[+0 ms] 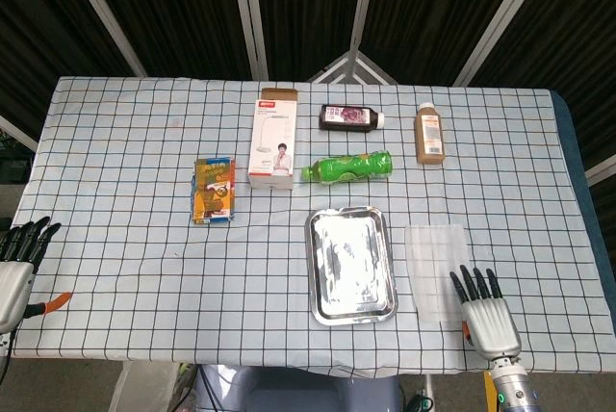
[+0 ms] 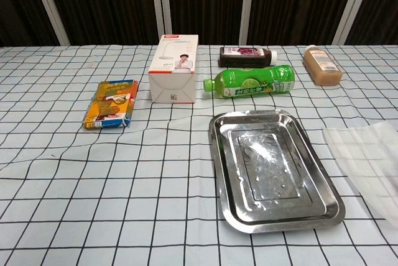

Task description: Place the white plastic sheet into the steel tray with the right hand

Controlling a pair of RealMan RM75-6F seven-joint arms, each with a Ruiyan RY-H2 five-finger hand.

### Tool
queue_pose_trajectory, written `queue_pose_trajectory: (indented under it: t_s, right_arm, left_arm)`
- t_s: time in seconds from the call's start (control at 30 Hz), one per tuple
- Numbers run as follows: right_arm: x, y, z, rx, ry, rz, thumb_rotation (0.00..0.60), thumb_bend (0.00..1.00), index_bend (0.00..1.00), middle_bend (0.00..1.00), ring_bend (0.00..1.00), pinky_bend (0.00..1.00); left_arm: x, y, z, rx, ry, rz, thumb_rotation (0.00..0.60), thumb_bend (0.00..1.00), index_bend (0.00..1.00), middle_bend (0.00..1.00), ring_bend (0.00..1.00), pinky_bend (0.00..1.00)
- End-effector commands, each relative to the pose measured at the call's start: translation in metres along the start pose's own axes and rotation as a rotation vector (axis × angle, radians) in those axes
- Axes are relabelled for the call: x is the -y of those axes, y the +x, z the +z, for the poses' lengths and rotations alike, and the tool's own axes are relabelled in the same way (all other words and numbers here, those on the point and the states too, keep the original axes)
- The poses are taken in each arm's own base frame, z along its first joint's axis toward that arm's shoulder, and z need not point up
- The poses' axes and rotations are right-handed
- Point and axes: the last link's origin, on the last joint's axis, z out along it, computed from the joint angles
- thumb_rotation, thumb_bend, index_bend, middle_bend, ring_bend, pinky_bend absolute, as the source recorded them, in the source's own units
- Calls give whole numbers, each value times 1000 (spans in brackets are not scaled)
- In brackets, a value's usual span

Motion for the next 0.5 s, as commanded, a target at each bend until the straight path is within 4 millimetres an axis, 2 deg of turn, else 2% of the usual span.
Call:
queue_pose_trajectory:
  t_s: [0.03,0.5]
  right_arm:
    - [-2,-1,1,6,-10,-5,600,387,0,0,0,0]
    - [-12,-8,-1,47,-67,-29,600,387,0,0,0,0]
  left_arm:
    - [0,0,0,1,0,-1,600,0,0,0,0,0]
    - [1,2,0,-2,2,-16,600,0,0,0,0,0]
